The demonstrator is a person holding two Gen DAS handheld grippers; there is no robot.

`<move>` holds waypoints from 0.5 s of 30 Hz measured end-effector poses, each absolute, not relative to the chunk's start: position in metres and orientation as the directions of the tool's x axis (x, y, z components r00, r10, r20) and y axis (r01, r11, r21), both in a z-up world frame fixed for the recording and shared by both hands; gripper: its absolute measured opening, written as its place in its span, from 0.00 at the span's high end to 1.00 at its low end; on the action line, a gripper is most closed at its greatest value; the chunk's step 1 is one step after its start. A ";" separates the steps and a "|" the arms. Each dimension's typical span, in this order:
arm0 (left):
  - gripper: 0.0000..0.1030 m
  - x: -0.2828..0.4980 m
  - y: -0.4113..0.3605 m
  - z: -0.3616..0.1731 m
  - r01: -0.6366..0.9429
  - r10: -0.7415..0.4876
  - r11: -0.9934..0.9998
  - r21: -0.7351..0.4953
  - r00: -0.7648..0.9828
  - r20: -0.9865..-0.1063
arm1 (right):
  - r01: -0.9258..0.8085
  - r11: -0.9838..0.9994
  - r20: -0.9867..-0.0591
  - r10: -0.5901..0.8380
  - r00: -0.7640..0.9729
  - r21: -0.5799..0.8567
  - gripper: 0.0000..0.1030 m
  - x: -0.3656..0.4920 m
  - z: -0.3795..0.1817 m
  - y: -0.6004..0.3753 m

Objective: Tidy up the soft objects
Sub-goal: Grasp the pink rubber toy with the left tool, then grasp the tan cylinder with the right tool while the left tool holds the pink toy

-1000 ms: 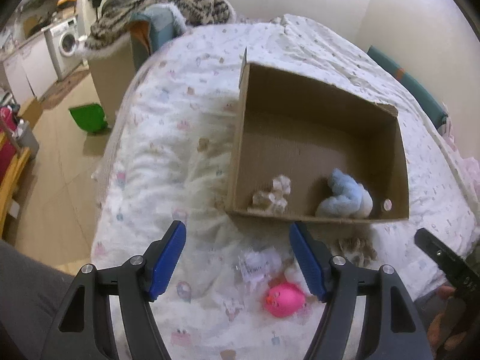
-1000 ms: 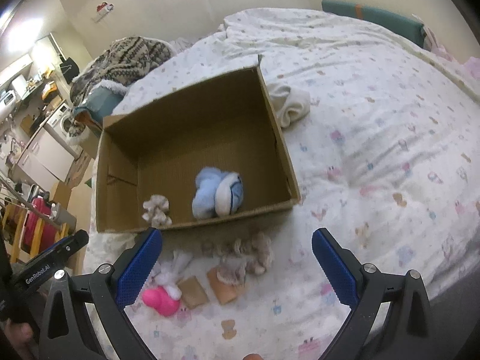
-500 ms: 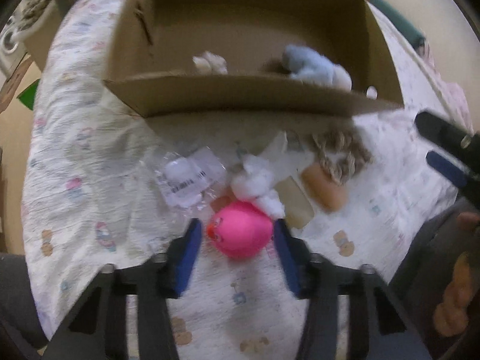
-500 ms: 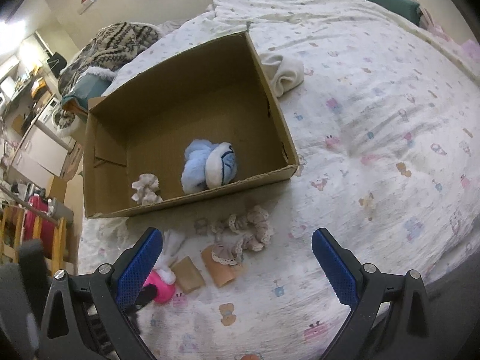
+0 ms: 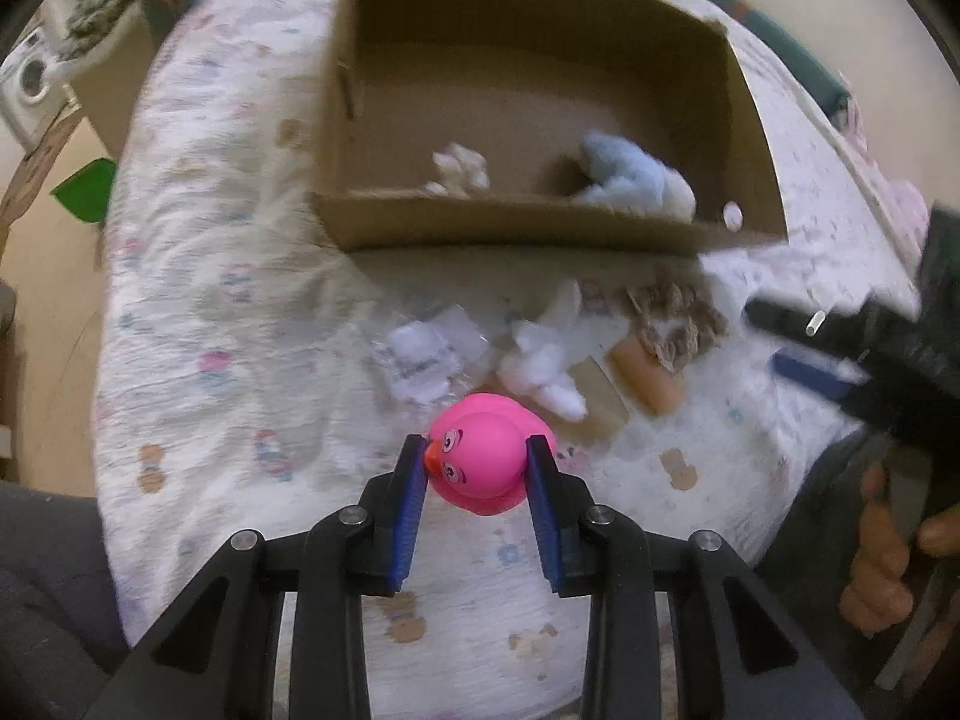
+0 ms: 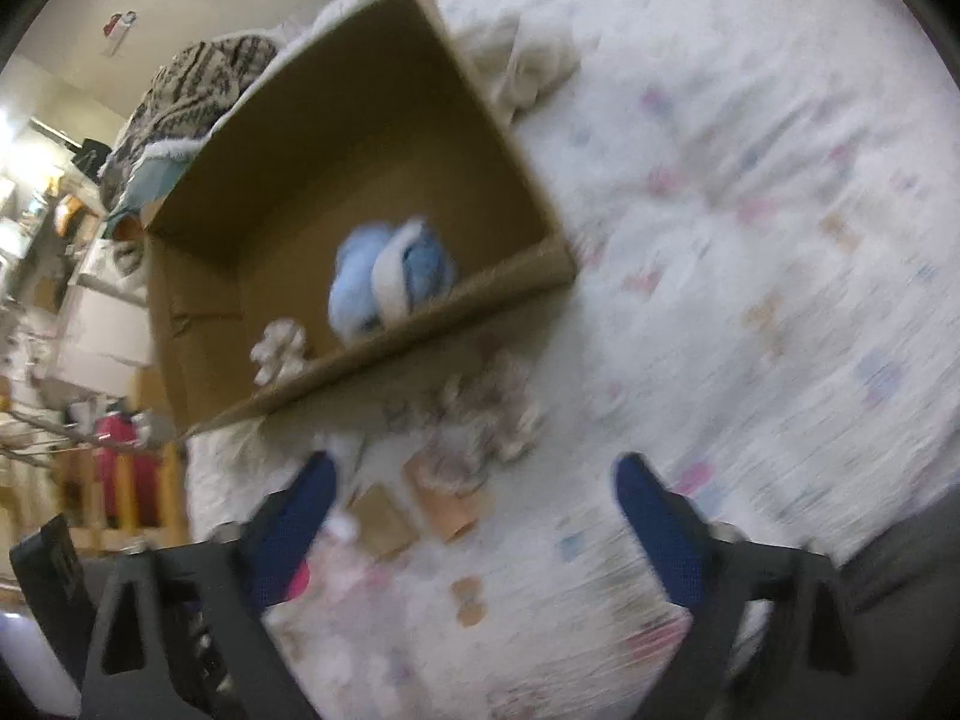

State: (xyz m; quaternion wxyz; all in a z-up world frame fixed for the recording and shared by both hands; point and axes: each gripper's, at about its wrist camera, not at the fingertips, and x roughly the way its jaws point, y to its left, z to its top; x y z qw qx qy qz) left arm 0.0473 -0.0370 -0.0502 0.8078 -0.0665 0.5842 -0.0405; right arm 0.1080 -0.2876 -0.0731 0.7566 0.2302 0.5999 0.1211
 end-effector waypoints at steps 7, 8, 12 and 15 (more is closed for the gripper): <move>0.71 0.045 -0.022 -0.038 -0.053 -0.109 0.989 -0.138 0.367 -0.924 | 0.050 0.871 -0.870 0.482 0.104 0.489 0.50 0.115 -0.100 -0.257; 0.71 0.046 -0.022 -0.038 -0.053 -0.107 0.989 -0.136 0.370 -0.923 | 0.043 0.884 -0.883 0.460 0.099 0.465 0.50 0.116 -0.102 -0.253; 0.71 0.050 -0.023 -0.038 -0.060 -0.103 0.989 -0.136 0.382 -0.918 | 0.011 0.902 -0.902 0.430 0.047 0.431 0.63 0.118 -0.115 -0.237; 0.71 0.053 -0.024 -0.040 -0.064 -0.094 0.990 -0.128 0.384 -0.919 | -0.002 0.908 -0.907 0.419 0.044 0.419 0.64 0.118 -0.121 -0.230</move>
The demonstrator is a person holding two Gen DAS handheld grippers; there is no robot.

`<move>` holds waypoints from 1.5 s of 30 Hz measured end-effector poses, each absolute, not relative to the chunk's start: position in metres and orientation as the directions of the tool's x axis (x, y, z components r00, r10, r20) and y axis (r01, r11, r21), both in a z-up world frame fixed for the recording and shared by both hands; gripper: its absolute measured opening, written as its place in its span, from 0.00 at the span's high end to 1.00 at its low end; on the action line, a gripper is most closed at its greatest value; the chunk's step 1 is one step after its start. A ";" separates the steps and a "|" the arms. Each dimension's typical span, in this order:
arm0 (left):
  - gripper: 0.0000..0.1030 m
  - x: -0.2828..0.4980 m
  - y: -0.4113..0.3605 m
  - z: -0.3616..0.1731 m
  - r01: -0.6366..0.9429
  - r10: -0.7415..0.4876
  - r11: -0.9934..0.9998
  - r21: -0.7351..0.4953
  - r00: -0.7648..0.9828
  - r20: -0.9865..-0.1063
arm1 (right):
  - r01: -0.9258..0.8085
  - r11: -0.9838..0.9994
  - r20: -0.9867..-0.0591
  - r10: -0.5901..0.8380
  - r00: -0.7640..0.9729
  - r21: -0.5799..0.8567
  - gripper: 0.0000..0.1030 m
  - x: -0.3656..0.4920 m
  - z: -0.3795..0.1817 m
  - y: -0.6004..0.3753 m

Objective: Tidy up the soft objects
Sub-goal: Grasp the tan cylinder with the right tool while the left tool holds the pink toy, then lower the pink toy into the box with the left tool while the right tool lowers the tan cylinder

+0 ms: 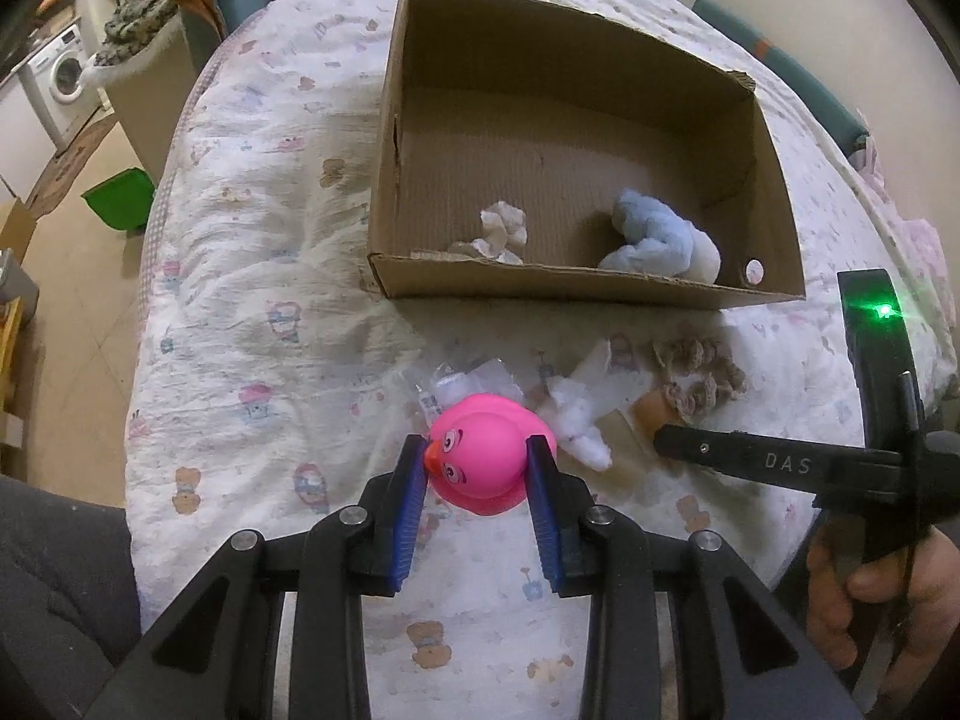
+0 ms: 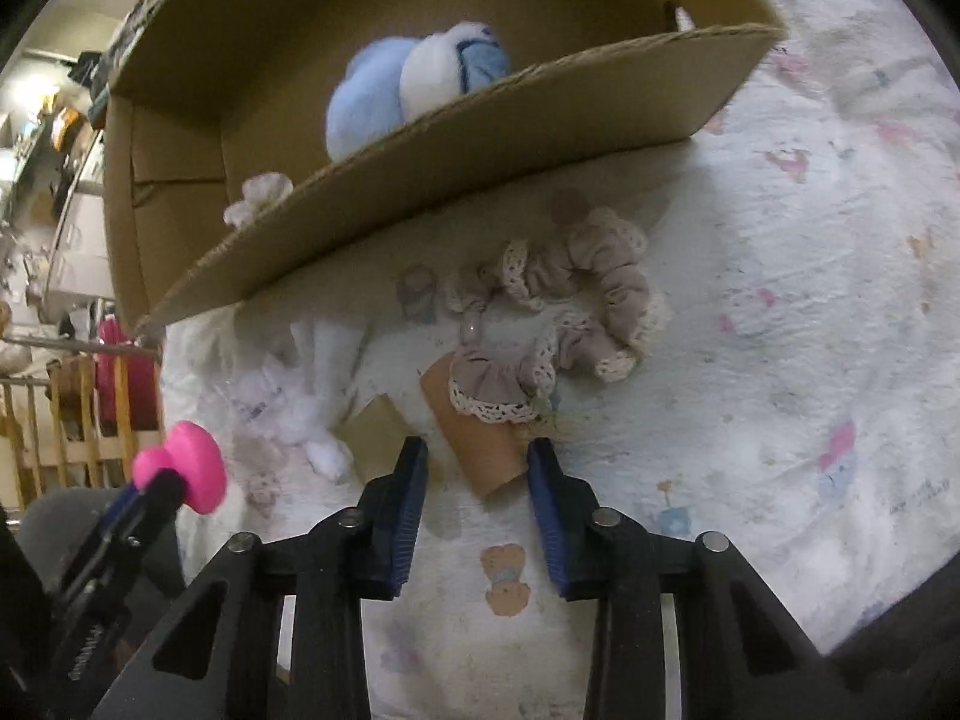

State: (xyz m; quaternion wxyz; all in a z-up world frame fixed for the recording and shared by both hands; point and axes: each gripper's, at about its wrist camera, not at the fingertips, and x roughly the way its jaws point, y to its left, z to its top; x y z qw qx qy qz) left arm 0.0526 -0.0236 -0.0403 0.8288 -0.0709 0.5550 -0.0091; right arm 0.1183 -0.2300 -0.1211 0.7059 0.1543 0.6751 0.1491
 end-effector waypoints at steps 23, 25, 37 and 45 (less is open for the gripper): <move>0.71 0.046 0.000 -0.019 -0.136 -0.063 0.981 -0.136 0.444 -0.894 | -0.173 0.833 -0.796 0.553 0.248 0.525 0.92 0.081 -0.025 -0.247; 0.71 0.047 0.003 -0.009 -0.140 -0.052 0.982 -0.130 0.460 -0.886 | -0.184 0.830 -0.783 0.558 0.277 0.526 0.92 0.081 -0.014 -0.251; 0.71 0.086 -0.002 0.032 -0.076 -0.027 0.994 -0.081 0.541 -0.840 | -0.243 0.826 -0.738 0.563 0.372 0.508 0.92 0.114 0.022 -0.250; 0.71 0.125 -0.006 0.040 -0.042 0.002 0.999 -0.027 0.574 -0.819 | -0.251 0.831 -0.714 0.555 0.427 0.496 0.92 0.144 0.027 -0.242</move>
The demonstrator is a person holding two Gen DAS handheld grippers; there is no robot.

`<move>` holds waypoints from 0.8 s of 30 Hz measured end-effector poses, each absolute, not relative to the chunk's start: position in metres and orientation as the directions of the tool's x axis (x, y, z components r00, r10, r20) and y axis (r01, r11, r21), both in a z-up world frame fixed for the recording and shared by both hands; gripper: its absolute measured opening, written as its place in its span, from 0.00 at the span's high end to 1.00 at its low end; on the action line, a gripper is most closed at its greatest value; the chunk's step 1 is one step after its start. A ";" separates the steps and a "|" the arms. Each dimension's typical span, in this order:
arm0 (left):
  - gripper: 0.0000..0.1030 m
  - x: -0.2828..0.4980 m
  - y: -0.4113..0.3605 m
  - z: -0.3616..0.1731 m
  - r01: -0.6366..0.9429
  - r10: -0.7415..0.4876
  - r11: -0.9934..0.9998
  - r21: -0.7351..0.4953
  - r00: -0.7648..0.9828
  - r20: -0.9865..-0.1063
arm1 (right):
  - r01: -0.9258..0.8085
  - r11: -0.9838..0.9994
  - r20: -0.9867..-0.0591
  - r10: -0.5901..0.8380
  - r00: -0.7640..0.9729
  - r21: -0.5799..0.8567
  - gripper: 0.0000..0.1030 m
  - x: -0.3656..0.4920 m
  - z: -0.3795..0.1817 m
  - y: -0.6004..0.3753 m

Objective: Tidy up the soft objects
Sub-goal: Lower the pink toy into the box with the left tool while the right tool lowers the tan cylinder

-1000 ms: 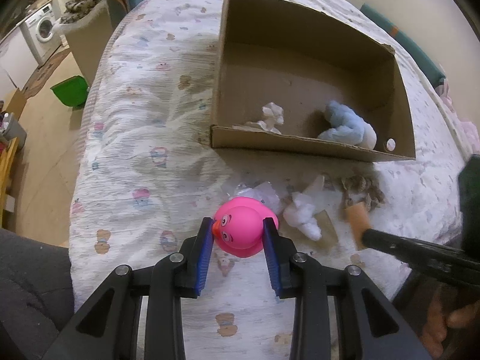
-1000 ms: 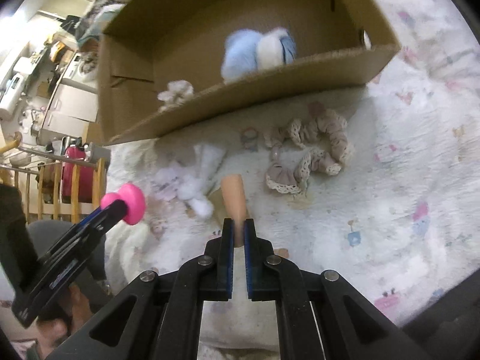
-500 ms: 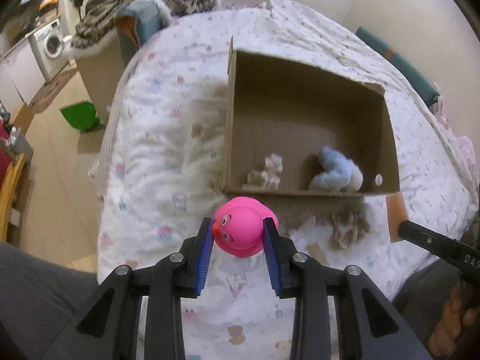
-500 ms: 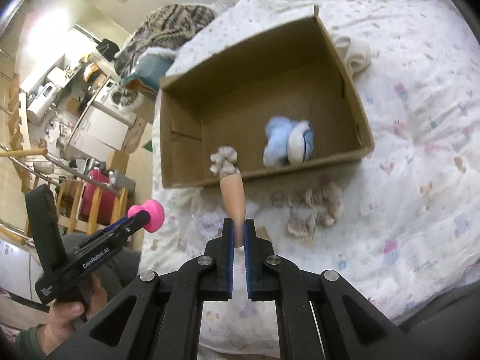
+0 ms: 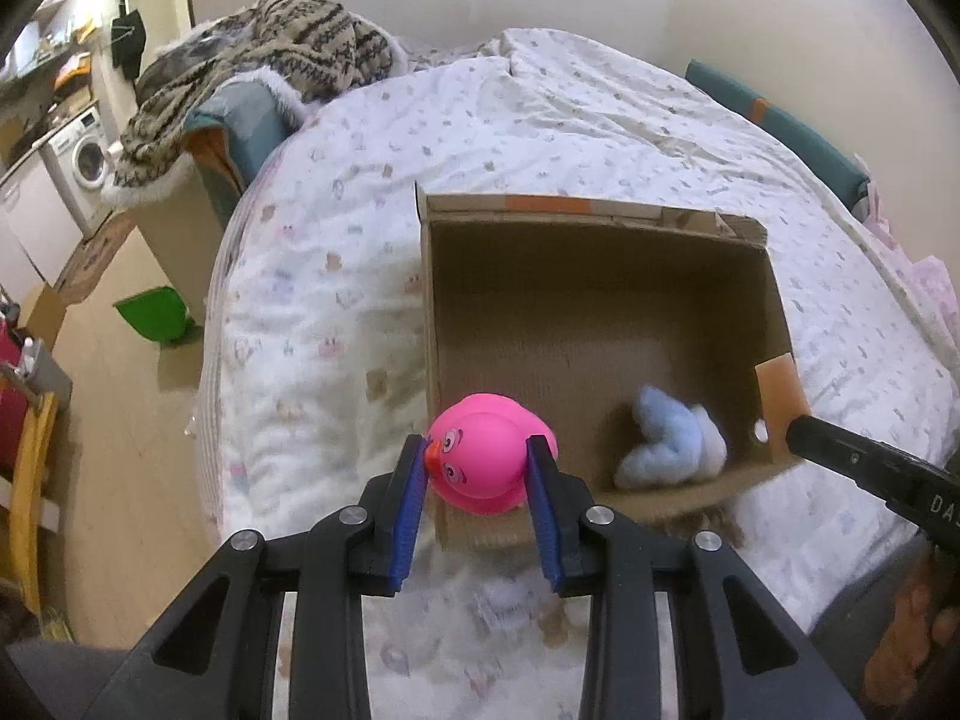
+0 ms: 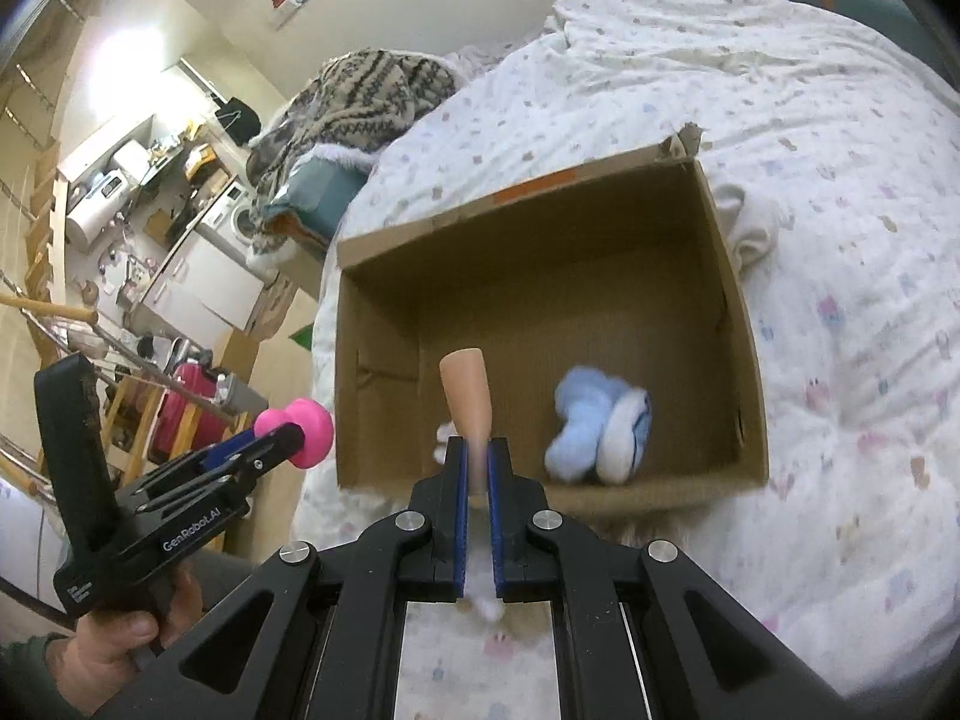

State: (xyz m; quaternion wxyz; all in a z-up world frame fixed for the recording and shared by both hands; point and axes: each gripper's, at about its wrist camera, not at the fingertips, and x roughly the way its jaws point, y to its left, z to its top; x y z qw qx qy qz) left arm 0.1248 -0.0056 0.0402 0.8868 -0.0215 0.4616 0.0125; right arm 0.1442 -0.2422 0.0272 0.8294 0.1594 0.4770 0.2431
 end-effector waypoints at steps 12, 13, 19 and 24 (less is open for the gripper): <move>0.71 0.155 -0.008 0.000 -0.036 -0.007 0.999 -0.032 0.556 -0.831 | -0.238 0.847 -0.745 0.532 0.402 0.476 0.92 0.171 -0.013 -0.230; 0.71 0.156 -0.008 -0.005 -0.035 -0.014 0.999 -0.040 0.549 -0.836 | -0.239 0.848 -0.750 0.529 0.397 0.472 0.92 0.171 -0.017 -0.228; 0.71 0.158 -0.013 -0.020 -0.020 0.002 1.000 -0.010 0.549 -0.836 | -0.249 0.865 -0.784 0.500 0.368 0.435 0.92 0.171 -0.035 -0.217; 0.71 0.158 -0.019 -0.024 0.010 0.008 1.000 0.016 0.553 -0.833 | -0.254 0.866 -0.796 0.496 0.345 0.430 0.92 0.174 -0.042 -0.212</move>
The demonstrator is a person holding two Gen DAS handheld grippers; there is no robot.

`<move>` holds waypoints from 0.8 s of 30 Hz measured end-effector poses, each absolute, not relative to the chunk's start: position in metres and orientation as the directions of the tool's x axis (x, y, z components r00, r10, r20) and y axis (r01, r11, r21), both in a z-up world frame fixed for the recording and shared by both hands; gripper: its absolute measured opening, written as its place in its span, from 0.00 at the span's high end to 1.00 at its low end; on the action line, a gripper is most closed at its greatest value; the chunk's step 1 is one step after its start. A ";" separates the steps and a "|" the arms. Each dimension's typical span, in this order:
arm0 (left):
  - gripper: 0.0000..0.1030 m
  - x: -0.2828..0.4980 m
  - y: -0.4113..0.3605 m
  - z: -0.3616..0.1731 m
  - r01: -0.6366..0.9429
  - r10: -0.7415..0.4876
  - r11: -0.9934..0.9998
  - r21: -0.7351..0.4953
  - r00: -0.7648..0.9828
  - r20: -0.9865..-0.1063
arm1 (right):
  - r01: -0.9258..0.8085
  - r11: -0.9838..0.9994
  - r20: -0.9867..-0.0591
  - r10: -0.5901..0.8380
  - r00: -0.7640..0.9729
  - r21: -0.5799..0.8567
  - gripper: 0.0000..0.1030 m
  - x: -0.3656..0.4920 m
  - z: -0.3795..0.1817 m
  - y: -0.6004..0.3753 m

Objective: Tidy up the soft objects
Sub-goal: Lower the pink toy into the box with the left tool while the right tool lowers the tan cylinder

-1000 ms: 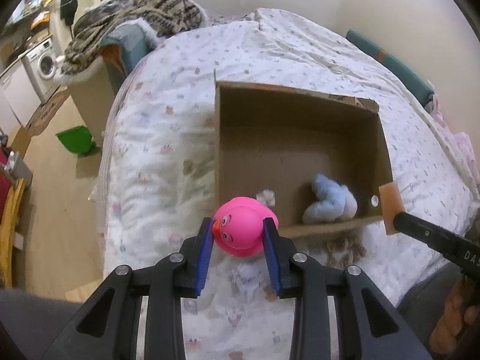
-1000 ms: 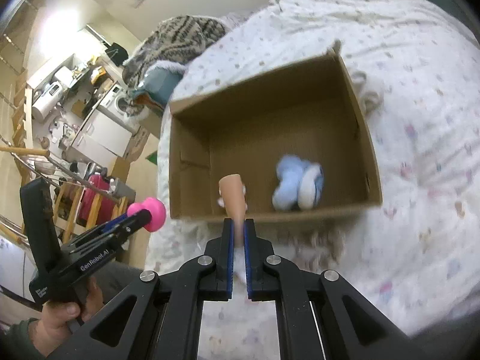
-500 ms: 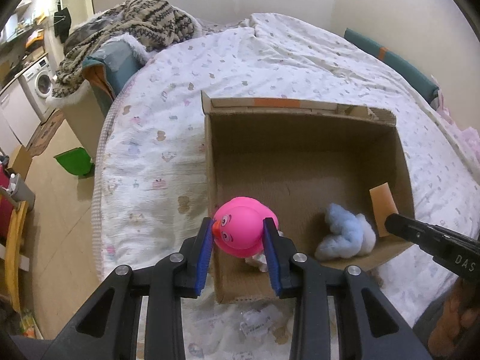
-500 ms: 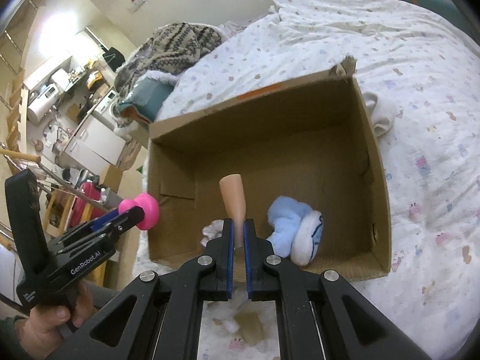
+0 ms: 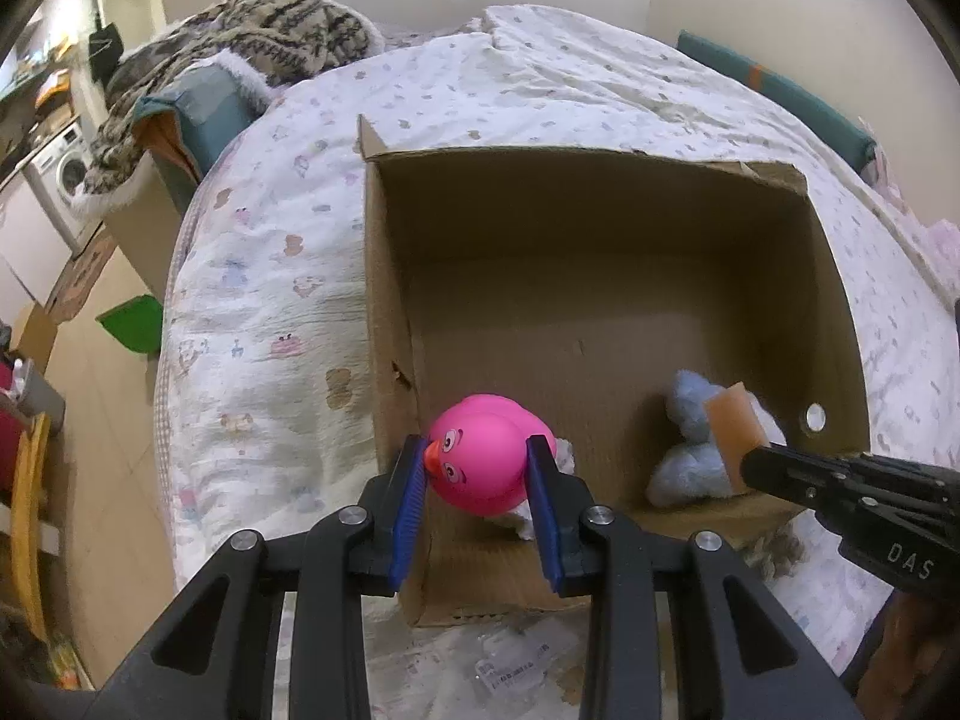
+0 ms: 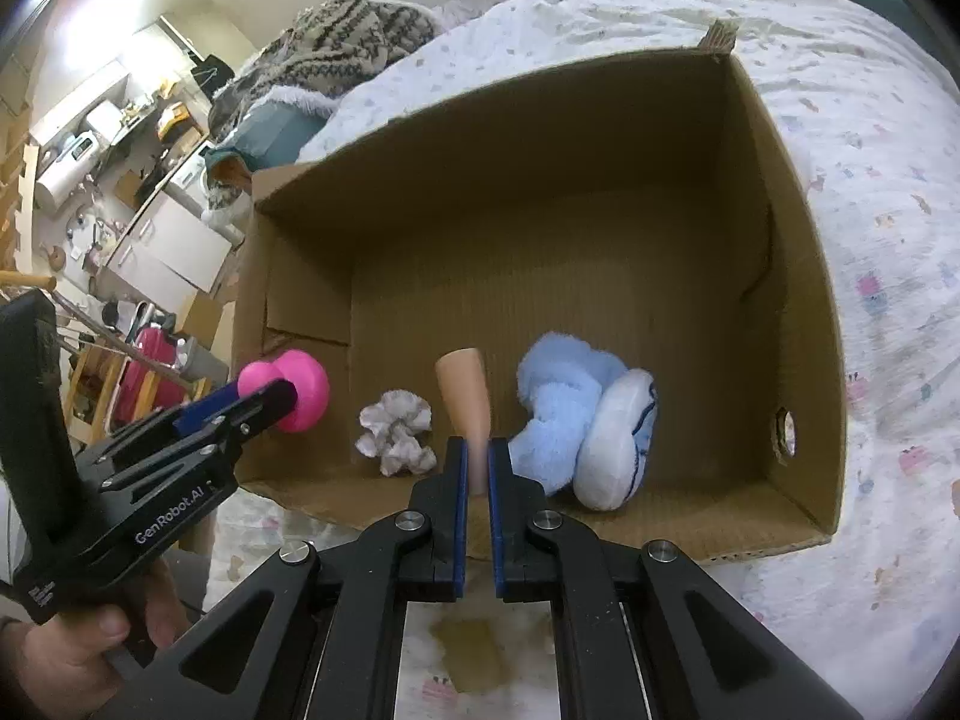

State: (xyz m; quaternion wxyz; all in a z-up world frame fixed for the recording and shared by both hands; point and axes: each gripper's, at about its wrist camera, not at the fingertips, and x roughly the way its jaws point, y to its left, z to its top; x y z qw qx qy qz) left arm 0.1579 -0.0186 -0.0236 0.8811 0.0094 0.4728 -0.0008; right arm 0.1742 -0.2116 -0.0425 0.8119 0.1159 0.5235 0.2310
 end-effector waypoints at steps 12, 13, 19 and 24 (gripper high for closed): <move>0.71 0.163 -0.020 -0.026 0.035 0.001 0.999 0.024 0.543 -0.839 | -0.243 0.866 -0.802 0.497 0.331 0.436 0.92 0.177 -0.048 -0.210; 0.71 0.163 -0.020 -0.025 0.035 -0.003 0.999 0.019 0.544 -0.839 | -0.239 0.867 -0.802 0.497 0.331 0.438 0.92 0.177 -0.049 -0.211; 0.71 0.163 -0.021 -0.029 0.038 -0.013 0.999 0.008 0.530 -0.848 | -0.227 0.868 -0.808 0.494 0.322 0.440 0.92 0.179 -0.053 -0.213; 0.71 0.163 -0.019 -0.031 0.036 -0.022 0.999 -0.004 0.521 -0.853 | -0.225 0.866 -0.805 0.498 0.321 0.446 0.91 0.179 -0.053 -0.213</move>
